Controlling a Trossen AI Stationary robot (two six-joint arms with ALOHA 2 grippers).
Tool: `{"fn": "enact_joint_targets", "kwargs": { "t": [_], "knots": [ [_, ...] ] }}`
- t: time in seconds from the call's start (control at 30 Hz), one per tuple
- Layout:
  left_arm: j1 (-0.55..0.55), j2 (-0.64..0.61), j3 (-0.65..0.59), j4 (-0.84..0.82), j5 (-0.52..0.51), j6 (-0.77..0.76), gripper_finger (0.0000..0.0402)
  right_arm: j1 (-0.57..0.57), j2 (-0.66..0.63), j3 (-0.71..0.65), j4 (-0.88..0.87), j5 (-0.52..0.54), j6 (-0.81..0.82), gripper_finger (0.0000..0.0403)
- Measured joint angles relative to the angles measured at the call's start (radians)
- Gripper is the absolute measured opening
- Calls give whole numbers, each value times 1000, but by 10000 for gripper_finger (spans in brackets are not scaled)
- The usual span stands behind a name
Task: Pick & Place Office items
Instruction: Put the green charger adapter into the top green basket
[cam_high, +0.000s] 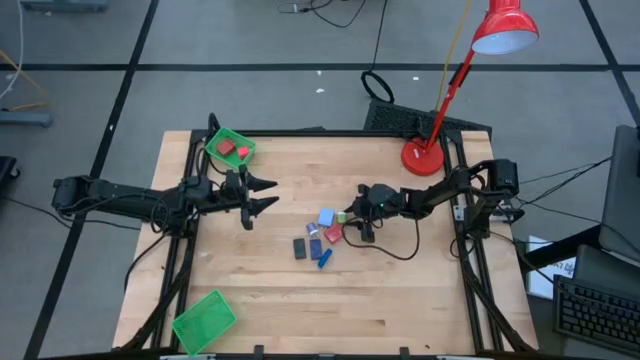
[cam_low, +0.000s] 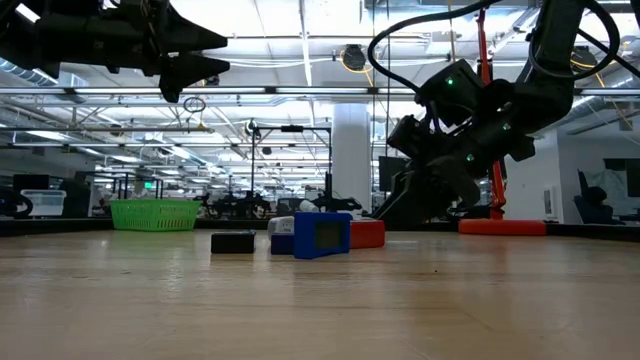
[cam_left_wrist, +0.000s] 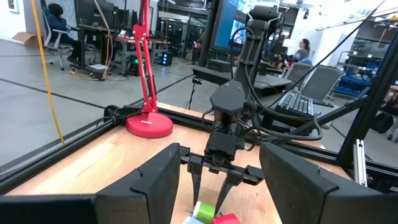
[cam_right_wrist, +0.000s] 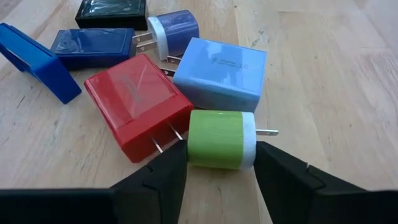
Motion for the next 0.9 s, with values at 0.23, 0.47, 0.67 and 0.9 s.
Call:
{"fn": "enact_joint_targets", "kwargs": {
  "t": [0.23, 0.47, 0.67, 0.9],
  "knots": [
    [0, 0, 0, 0, 0, 0, 223, 0, 0, 0, 0, 1, 0, 163],
    [0, 0, 0, 0, 0, 1, 223, 0, 0, 0, 14, 3, 0, 179],
    [0, 0, 0, 0, 0, 2, 223, 0, 0, 0, 53, 3, 0, 184],
    [0, 0, 0, 0, 0, 3, 223, 7, 0, 0, 46, 4, 0, 185]
  ]
}}
